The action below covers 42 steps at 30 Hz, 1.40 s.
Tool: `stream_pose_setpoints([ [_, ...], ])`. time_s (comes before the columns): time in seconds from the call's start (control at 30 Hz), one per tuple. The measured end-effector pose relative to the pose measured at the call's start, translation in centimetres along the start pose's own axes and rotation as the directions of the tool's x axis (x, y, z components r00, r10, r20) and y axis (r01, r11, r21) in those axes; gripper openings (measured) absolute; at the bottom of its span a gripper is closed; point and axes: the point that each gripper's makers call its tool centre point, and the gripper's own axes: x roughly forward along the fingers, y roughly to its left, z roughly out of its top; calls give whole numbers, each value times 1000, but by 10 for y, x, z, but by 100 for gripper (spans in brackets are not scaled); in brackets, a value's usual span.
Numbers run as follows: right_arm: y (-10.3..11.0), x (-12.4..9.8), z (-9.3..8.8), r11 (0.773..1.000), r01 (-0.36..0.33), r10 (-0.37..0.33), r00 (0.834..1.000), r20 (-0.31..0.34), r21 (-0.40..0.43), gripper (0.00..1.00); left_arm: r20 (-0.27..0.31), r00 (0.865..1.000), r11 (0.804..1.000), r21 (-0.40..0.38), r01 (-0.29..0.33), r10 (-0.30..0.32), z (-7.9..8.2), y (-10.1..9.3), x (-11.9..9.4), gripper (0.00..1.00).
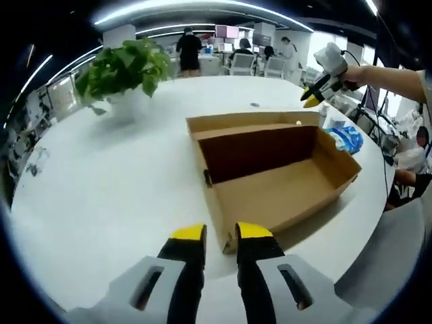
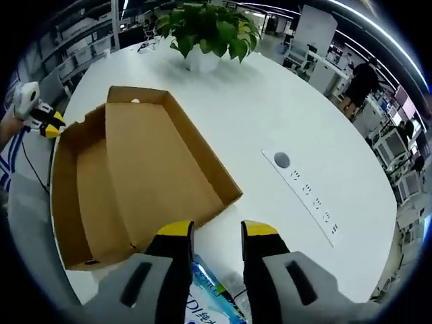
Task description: Operate the shoe box by opening the lid, removing the specified soft item, and placing it in the target area until the item is outside and the box remains undamaged.
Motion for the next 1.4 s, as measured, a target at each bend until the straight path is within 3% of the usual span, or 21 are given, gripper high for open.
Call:
stream_pose_setpoints([
  [0.47,-9,37,1,996,22,-20,999,-27,84,24,-8,1000,995,-97,17,-18,-4,-3,11,4],
  [0.77,-16,57,-3,981,50,-38,997,-69,189,22,-11,1000,992,-126,22,-24,-6,-2,13,4],
  [0.97,-19,67,-9,956,72,-43,993,-109,284,17,-15,1000,993,-114,23,-25,-6,-2,13,3],
  [1.1,-14,68,-9,924,64,-23,993,-112,376,9,-21,999,995,-102,22,-24,-6,-3,14,3],
  [1.2,-14,67,-11,926,77,-32,991,-126,370,8,-16,1000,994,-109,23,-25,-6,-3,14,3],
  [1.4,-16,62,-12,897,93,-47,992,-116,432,6,-18,999,994,-110,25,-28,-6,-3,13,3],
])
